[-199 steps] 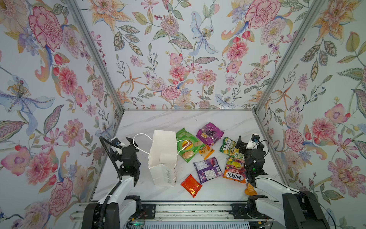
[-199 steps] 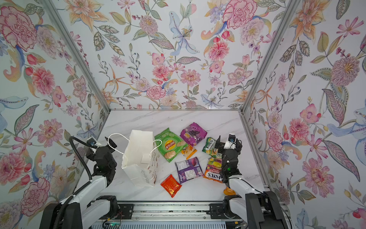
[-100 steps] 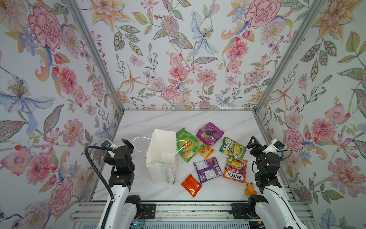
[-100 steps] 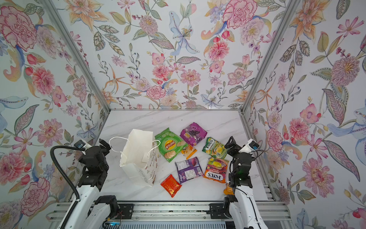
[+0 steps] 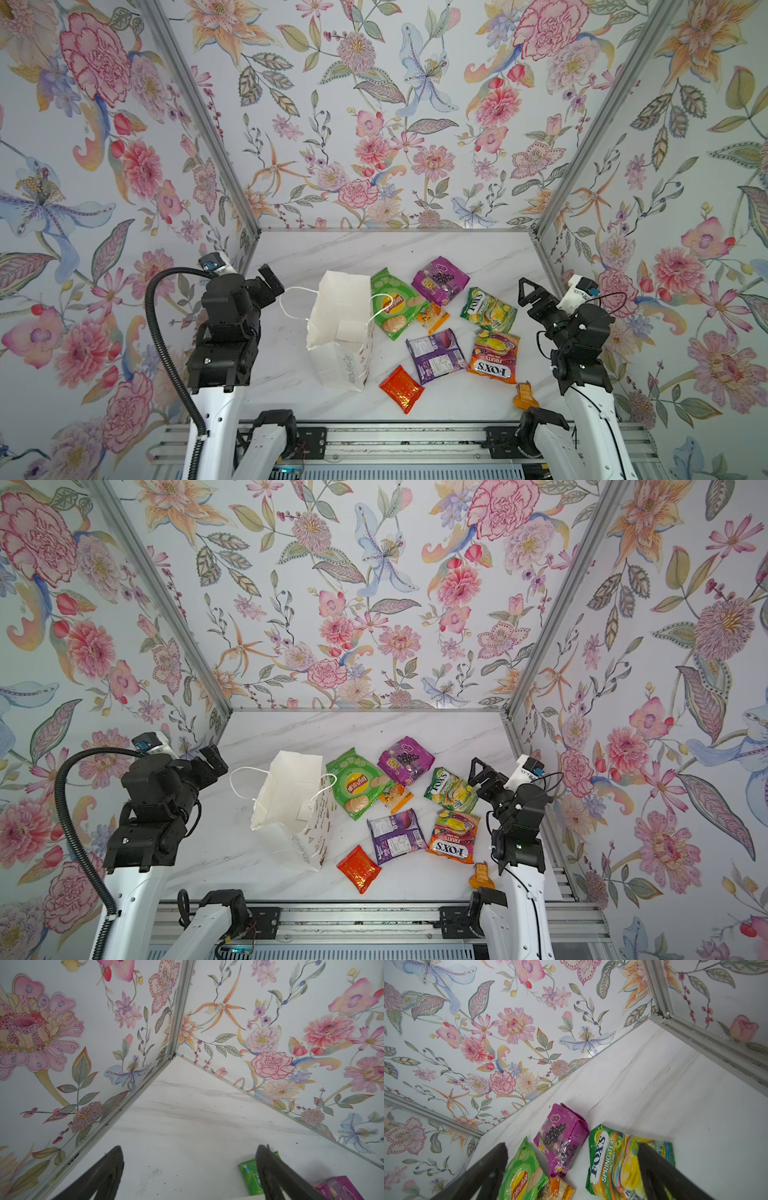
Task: Place the snacks into the paper bag
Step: 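Move the left gripper to the paper bag rim while the right approaches snacks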
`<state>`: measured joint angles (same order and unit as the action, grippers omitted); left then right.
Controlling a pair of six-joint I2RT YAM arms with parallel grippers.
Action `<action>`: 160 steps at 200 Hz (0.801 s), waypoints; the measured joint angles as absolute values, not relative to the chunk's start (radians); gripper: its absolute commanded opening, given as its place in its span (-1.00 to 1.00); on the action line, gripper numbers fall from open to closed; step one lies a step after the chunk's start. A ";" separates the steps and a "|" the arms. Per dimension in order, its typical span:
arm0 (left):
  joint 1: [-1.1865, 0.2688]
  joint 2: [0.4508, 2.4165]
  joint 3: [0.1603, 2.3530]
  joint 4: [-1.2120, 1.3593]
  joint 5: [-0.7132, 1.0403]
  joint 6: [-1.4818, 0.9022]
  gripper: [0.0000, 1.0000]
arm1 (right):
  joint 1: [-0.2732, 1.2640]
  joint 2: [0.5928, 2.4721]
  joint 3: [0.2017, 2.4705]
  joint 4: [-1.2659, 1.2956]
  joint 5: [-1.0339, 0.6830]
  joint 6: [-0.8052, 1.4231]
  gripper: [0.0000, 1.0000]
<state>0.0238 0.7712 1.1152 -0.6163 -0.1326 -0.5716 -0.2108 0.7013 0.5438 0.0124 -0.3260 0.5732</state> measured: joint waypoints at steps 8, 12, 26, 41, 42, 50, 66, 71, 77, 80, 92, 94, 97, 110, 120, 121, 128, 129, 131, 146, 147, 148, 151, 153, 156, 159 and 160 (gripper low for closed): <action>0.016 0.775 1.147 -0.648 -0.119 -0.571 0.97 | -0.205 0.701 0.565 -0.032 -0.324 0.557 0.98; 0.008 0.775 1.163 -0.665 -0.110 -0.569 0.96 | -0.201 0.702 0.576 -0.055 -0.322 0.550 0.98; -0.044 0.785 1.217 -0.723 -0.104 -0.564 0.94 | -0.180 0.715 0.612 -0.134 -0.319 0.526 0.98; -0.139 0.802 1.258 -0.772 -0.115 -0.560 0.91 | -0.139 0.736 0.651 -0.211 -0.311 0.506 0.98; -0.144 0.803 1.259 -0.774 -0.115 -0.560 0.91 | -0.136 0.736 0.653 -0.214 -0.311 0.506 0.98; -0.212 0.815 1.272 -0.801 -0.131 -0.561 0.89 | -0.100 0.747 0.675 -0.252 -0.306 0.492 0.98; -0.347 0.848 1.291 -0.852 -0.189 -0.570 0.88 | -0.019 0.758 0.715 -0.310 -0.280 0.474 0.98; -0.392 0.863 1.299 -0.872 -0.215 -0.580 0.90 | 0.007 0.760 0.730 -0.326 -0.268 0.467 0.98; -0.450 0.889 1.314 -0.901 -0.250 -0.592 0.90 | 0.043 0.765 0.744 -0.340 -0.252 0.461 0.98; -0.475 0.902 1.322 -0.914 -0.265 -0.599 0.91 | 0.063 0.767 0.754 -0.349 -0.243 0.457 0.98; -0.563 0.960 1.358 -0.969 -0.333 -0.627 0.91 | 0.128 0.773 0.781 -0.372 -0.213 0.445 0.98; -0.579 0.973 1.366 -0.981 -0.347 -0.634 0.91 | 0.136 0.774 0.784 -0.375 -0.208 0.443 0.98; -0.592 0.983 1.373 -0.991 -0.358 -0.639 0.91 | 0.149 0.775 0.789 -0.379 -0.199 0.440 0.98; -0.642 1.034 1.402 -1.046 -0.406 -0.664 0.87 | 0.194 0.779 0.807 -0.402 -0.169 0.431 0.98; -0.665 1.058 1.415 -1.083 -0.430 -0.679 0.83 | 0.222 0.785 0.825 -0.431 -0.149 0.426 0.98; -0.668 1.060 1.417 -1.088 -0.432 -0.681 0.83 | 0.222 0.785 0.825 -0.431 -0.149 0.426 0.98; -0.678 1.069 1.423 -1.113 -0.440 -0.688 0.79 | 0.248 0.794 0.843 -0.459 -0.136 0.422 0.98; -0.679 1.070 1.424 -1.118 -0.441 -0.689 0.79 | 0.248 0.794 0.843 -0.459 -0.136 0.422 0.98; -0.681 1.071 1.425 -1.122 -0.444 -0.689 0.78 | 0.255 0.797 0.849 -0.467 -0.130 0.422 0.98; -0.689 1.080 1.431 -1.172 -0.450 -0.696 0.74 | 0.306 0.814 0.882 -0.501 -0.098 0.416 0.98; -0.689 1.081 1.431 -1.174 -0.450 -0.696 0.74 | 0.309 0.815 0.884 -0.503 -0.096 0.415 0.98; -0.689 1.082 1.431 -1.178 -0.450 -0.697 0.73 | 0.312 0.815 0.885 -0.505 -0.094 0.414 0.98; -0.690 1.084 1.431 -1.189 -0.450 -0.696 0.73 | 0.329 0.818 0.892 -0.511 -0.085 0.413 0.98; -0.691 1.085 1.432 -1.193 -0.450 -0.696 0.72 | 0.332 0.819 0.894 -0.513 -0.084 0.413 0.98; -0.691 1.087 1.432 -1.198 -0.450 -0.697 0.72 | 0.339 0.820 0.897 -0.516 -0.078 0.410 0.98; -0.692 1.090 1.432 -1.208 -0.450 -0.696 0.70 | 0.354 0.823 0.903 -0.522 -0.068 0.408 0.98; -0.693 1.090 1.432 -1.209 -0.450 -0.696 0.70 | 0.356 0.823 0.904 -0.522 -0.067 0.408 0.98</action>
